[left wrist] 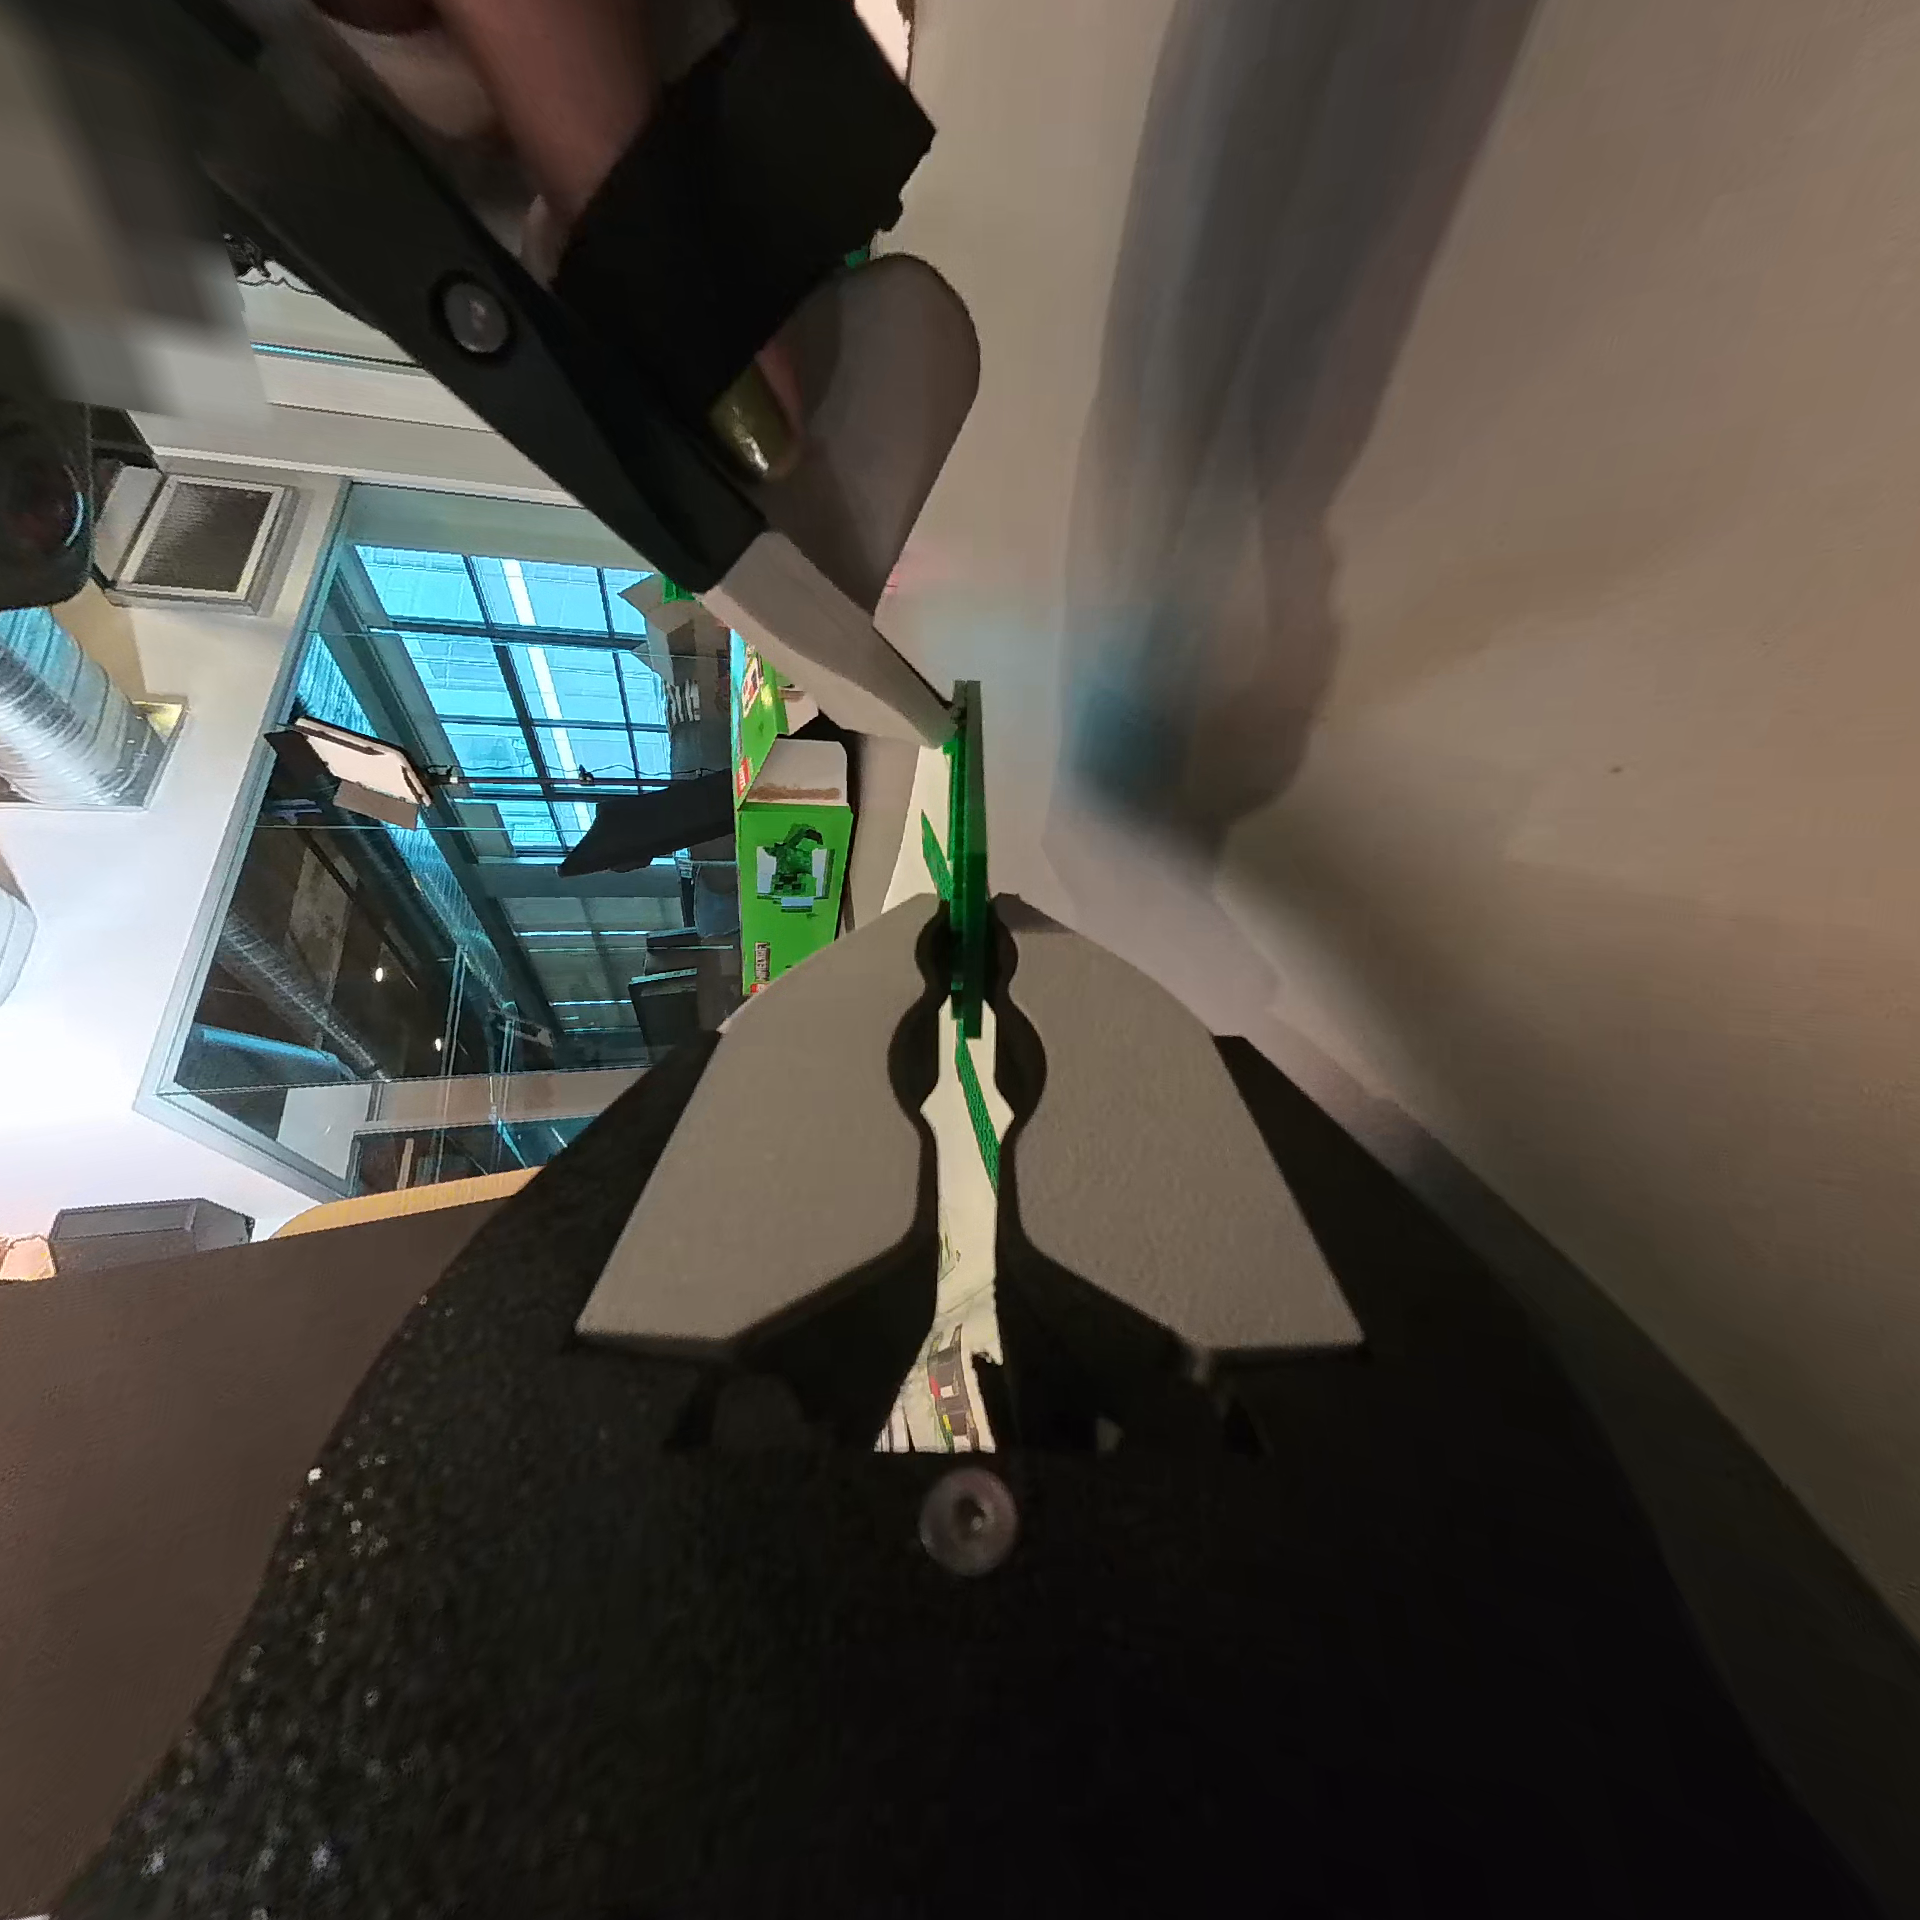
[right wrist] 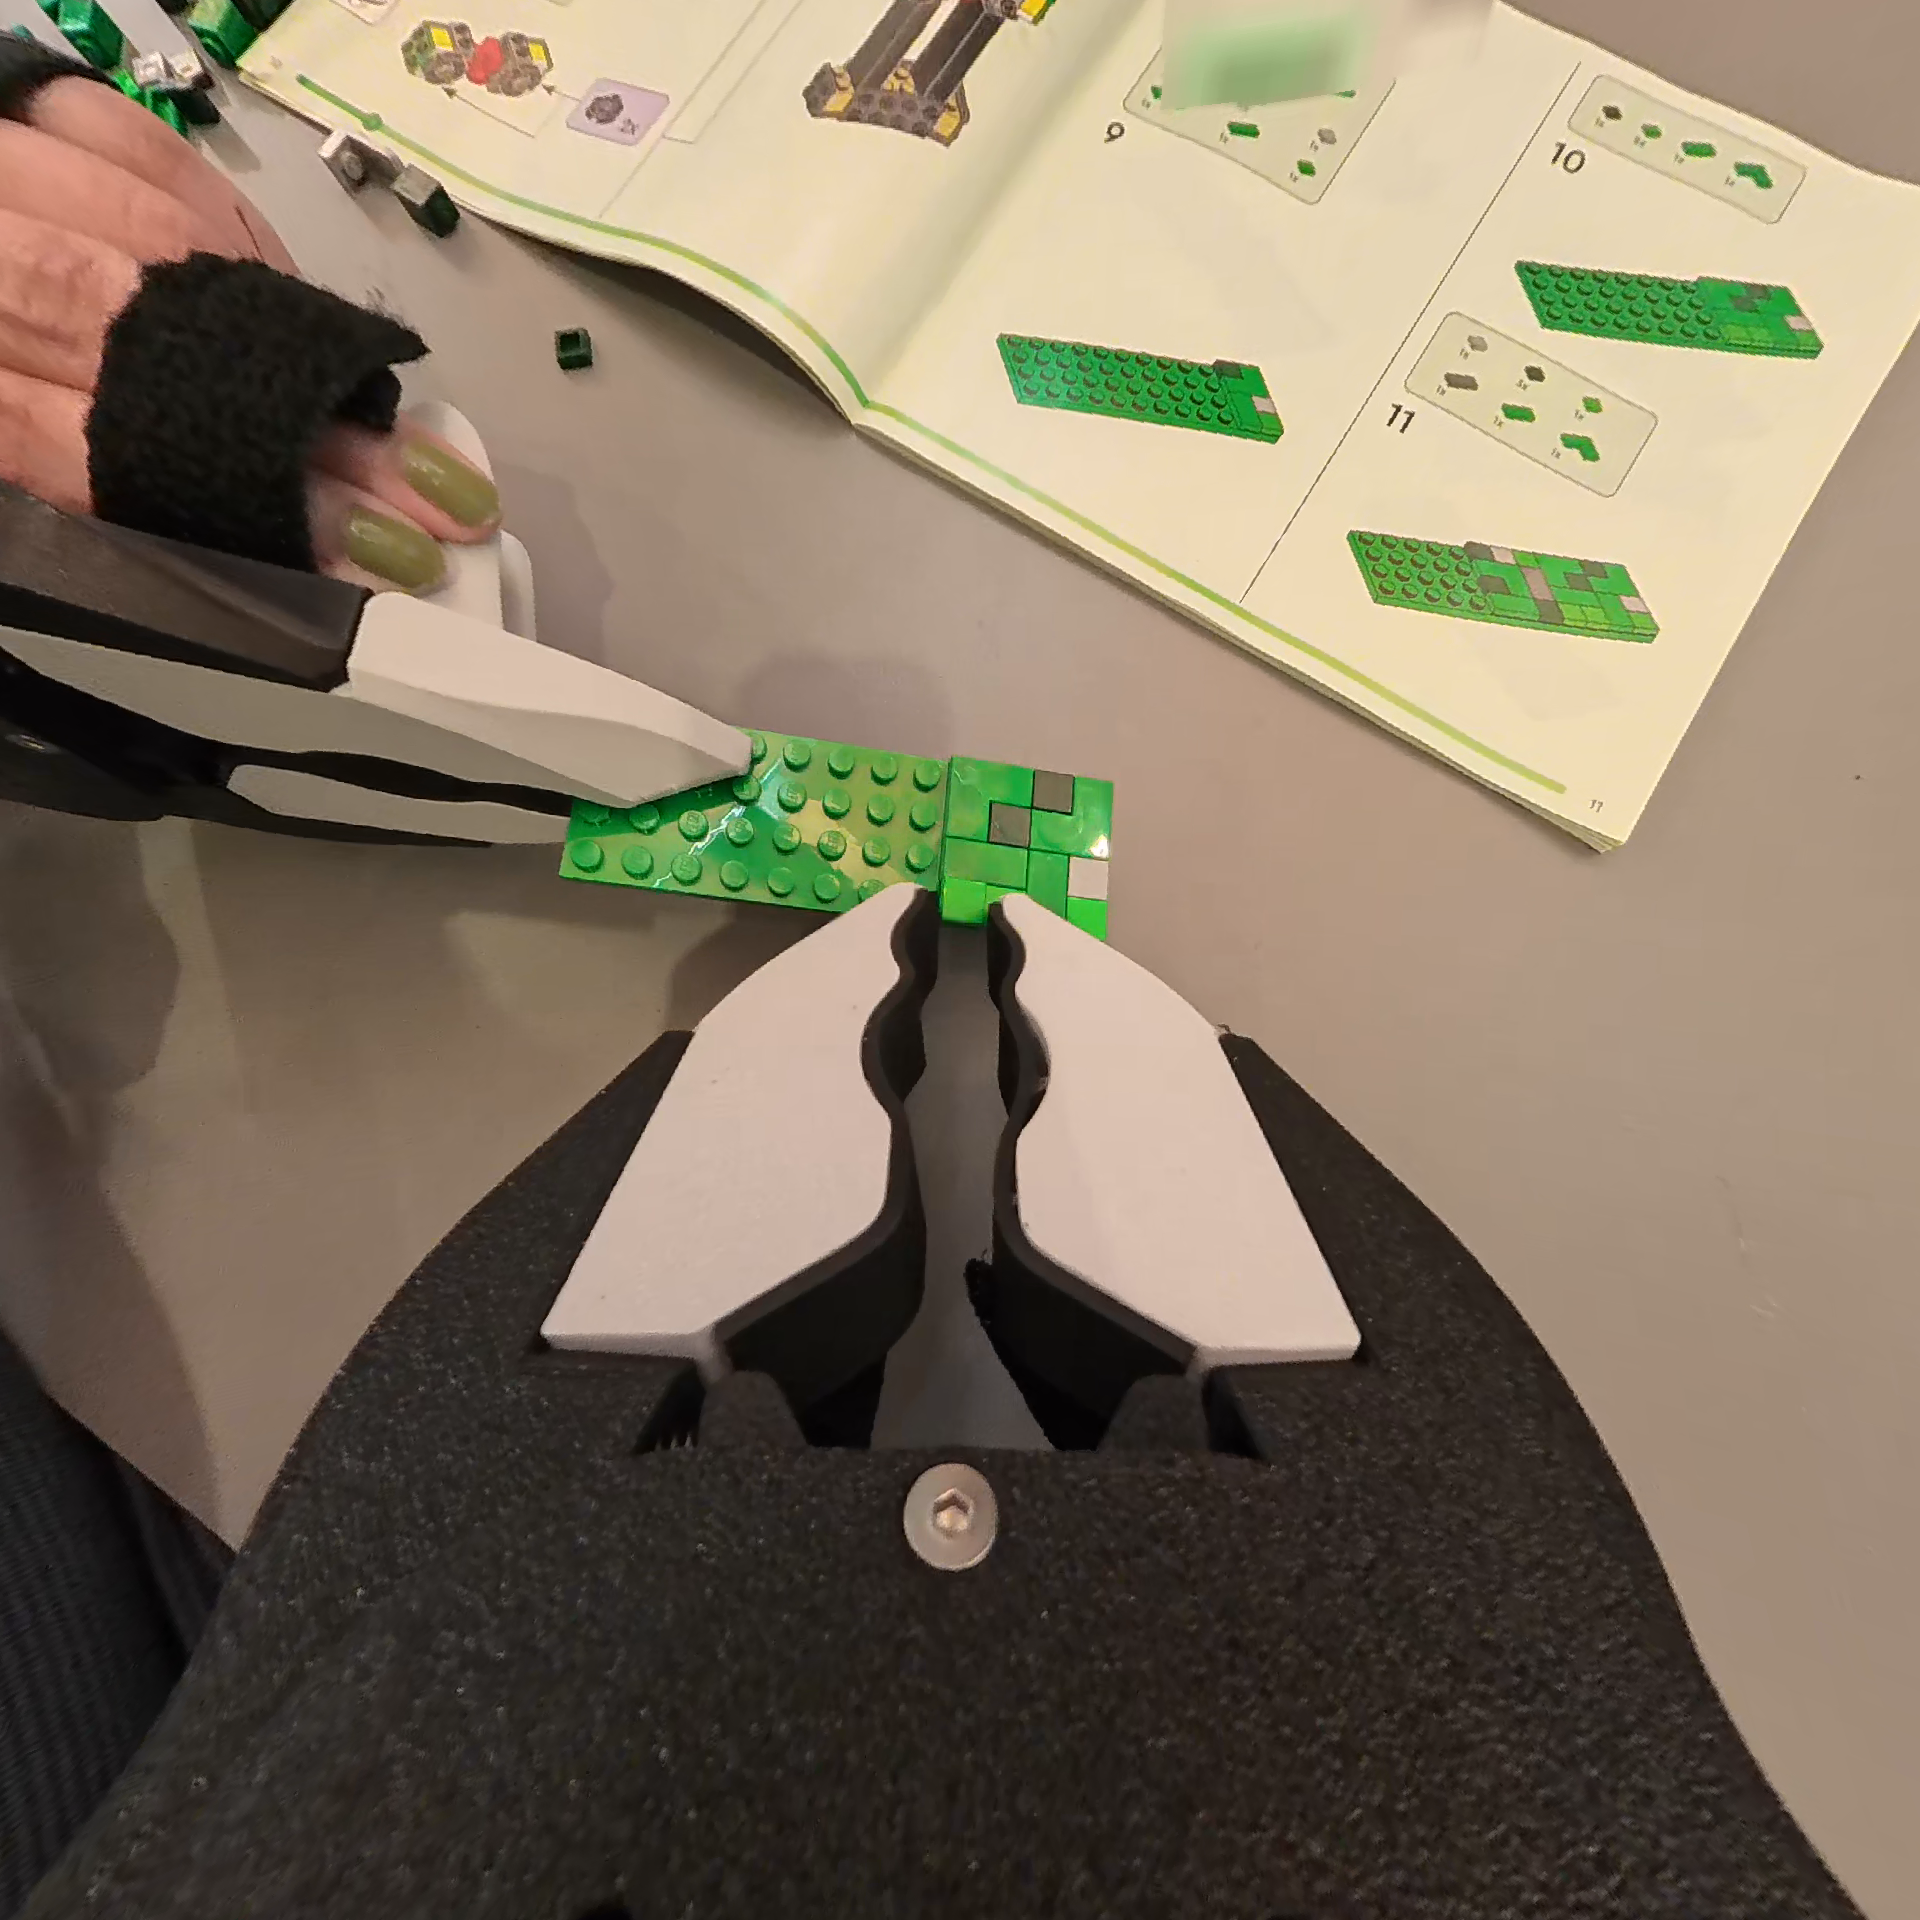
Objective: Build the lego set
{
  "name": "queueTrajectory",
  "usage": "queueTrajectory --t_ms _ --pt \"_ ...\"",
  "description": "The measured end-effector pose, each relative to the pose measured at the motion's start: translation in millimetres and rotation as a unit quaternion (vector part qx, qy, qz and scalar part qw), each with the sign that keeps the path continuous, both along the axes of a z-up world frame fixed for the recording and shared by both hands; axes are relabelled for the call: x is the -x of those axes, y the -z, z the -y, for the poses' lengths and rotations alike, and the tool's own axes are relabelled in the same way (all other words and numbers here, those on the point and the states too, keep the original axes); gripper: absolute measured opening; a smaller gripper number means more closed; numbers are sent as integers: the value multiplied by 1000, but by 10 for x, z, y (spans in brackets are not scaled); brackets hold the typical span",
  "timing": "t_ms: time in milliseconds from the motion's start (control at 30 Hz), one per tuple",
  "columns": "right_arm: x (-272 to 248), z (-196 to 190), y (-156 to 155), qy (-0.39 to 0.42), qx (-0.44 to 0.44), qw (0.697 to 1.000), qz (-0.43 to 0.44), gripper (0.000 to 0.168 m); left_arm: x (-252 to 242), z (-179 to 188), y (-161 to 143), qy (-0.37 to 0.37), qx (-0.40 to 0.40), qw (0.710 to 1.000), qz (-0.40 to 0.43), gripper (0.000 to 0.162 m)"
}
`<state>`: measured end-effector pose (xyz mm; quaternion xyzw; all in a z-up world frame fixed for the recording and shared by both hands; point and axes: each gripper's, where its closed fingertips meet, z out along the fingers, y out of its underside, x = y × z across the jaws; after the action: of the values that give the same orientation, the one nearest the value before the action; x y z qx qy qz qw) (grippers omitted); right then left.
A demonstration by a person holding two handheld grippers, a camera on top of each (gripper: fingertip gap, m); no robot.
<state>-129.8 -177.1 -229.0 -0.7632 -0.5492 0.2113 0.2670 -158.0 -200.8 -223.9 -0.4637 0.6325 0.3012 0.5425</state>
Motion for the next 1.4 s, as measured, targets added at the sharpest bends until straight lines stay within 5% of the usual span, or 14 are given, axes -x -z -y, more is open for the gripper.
queueTrajectory --t_ms 433,600,733,900,1400 --pt "19 10 -47 -8 -14 1000 -15 20 14 -19 8 -4 10 1000 8 4" --pt "-5 -10 -160 -61 -111 990 -67 33 58 -54 -20 -16 25 999 40 4" --pt "-1 11 -210 -140 -283 944 -94 38 84 -73 -38 -21 35 997 60 4" --pt "25 -40 -146 -184 -462 867 -27 29 82 -72 -48 -21 36 997 66 4" --pt "81 -84 -120 -206 -605 768 40 7 43 -27 -106 -11 22 997 71 4"
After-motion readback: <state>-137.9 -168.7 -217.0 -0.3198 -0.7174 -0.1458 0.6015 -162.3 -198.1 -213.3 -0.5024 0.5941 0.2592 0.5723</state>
